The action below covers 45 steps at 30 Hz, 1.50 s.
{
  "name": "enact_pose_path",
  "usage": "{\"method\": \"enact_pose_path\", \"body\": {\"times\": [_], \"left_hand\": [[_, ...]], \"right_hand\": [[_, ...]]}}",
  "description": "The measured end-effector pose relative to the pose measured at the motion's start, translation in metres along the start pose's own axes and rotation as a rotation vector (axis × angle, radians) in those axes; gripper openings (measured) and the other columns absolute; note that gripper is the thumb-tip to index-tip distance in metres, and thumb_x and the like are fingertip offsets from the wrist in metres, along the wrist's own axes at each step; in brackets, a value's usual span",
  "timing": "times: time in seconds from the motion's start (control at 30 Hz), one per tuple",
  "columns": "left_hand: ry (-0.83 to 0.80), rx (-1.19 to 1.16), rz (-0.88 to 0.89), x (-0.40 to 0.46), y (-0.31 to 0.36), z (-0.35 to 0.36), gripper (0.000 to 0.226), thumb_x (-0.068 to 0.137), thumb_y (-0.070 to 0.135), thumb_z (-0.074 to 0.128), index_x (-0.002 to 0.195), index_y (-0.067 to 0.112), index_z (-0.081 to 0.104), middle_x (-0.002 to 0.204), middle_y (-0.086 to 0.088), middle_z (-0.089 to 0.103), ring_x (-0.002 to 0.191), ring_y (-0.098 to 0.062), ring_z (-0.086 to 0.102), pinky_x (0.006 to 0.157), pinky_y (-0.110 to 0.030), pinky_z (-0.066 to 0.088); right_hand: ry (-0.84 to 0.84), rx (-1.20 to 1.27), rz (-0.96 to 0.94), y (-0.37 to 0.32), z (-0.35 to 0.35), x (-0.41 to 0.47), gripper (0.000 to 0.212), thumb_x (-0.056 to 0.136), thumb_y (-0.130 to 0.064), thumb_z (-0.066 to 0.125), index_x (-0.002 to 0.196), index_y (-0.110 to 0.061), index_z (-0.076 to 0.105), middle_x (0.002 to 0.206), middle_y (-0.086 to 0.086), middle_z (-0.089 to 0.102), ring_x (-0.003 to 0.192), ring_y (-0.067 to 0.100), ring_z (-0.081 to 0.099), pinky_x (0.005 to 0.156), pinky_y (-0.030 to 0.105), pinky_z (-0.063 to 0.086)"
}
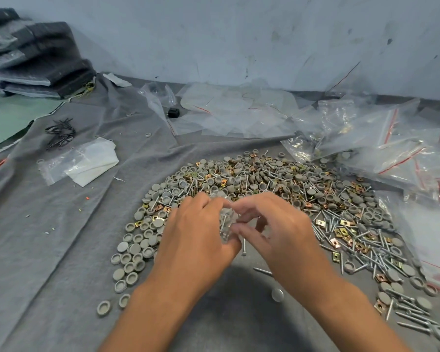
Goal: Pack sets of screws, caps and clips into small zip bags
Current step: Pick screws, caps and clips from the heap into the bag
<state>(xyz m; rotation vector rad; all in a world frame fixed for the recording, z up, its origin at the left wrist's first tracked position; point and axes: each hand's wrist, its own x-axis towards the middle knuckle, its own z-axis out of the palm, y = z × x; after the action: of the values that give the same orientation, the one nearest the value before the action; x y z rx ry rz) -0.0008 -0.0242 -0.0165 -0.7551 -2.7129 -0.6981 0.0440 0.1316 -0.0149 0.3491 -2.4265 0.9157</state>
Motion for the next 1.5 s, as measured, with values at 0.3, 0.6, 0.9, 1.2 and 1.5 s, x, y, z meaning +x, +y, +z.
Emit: {"method": "enact_pose_path", "body": {"times": [0.3,0.6,0.9,1.2,1.5], "left_hand": [[0.050,-0.039,-0.028,0.000,-0.005,-0.004,0.039,0.084,0.043,0.070,0.121,0.036,0.061,0.082,0.028,0.030,0.081,-0.003,0.032,0.080,-0.025,0.033],[0.006,-0.036,-0.042,0.002,-0.005,-0.004,0.042,0.082,0.045,0.067,0.122,0.036,0.060,0.084,0.027,0.034,0.083,-0.007,0.038,0.078,-0.029,0.036],[0.000,-0.027,-0.038,0.002,-0.001,-0.002,0.040,0.081,0.043,0.069,0.120,0.033,0.062,0.081,0.025,0.034,0.076,-0.002,0.034,0.074,-0.030,0.034],[-0.022,-0.034,-0.052,0.001,0.000,-0.003,0.045,0.081,0.049,0.062,0.124,0.035,0.059,0.083,0.024,0.035,0.077,-0.001,0.036,0.076,-0.029,0.036],[-0.025,-0.048,-0.051,0.001,0.002,-0.004,0.045,0.081,0.047,0.064,0.124,0.034,0.061,0.082,0.025,0.035,0.076,0.008,0.035,0.076,-0.027,0.035]], "right_hand": [[-0.111,-0.259,0.499,0.051,-0.066,0.006,0.016,0.089,-0.024,0.074,0.093,-0.036,0.064,0.088,-0.024,0.062,0.078,-0.008,0.059,0.061,0.008,0.039],[-0.573,-0.428,0.731,0.083,-0.091,-0.017,0.028,0.079,-0.028,0.085,0.086,-0.040,0.060,0.087,-0.019,0.064,0.076,-0.001,0.060,0.057,0.016,0.043],[-0.578,-0.405,0.852,0.096,-0.098,-0.025,0.024,0.084,-0.023,0.082,0.088,-0.036,0.062,0.087,-0.014,0.067,0.079,0.003,0.061,0.066,0.021,0.044],[-0.545,-0.433,0.810,0.088,-0.105,-0.023,0.010,0.096,-0.031,0.067,0.089,-0.033,0.060,0.089,-0.009,0.064,0.080,0.010,0.059,0.065,0.028,0.047],[-0.580,-0.492,0.764,0.085,-0.093,-0.020,0.016,0.092,-0.032,0.071,0.085,-0.039,0.059,0.093,-0.013,0.061,0.084,0.007,0.058,0.075,0.030,0.051]]}}
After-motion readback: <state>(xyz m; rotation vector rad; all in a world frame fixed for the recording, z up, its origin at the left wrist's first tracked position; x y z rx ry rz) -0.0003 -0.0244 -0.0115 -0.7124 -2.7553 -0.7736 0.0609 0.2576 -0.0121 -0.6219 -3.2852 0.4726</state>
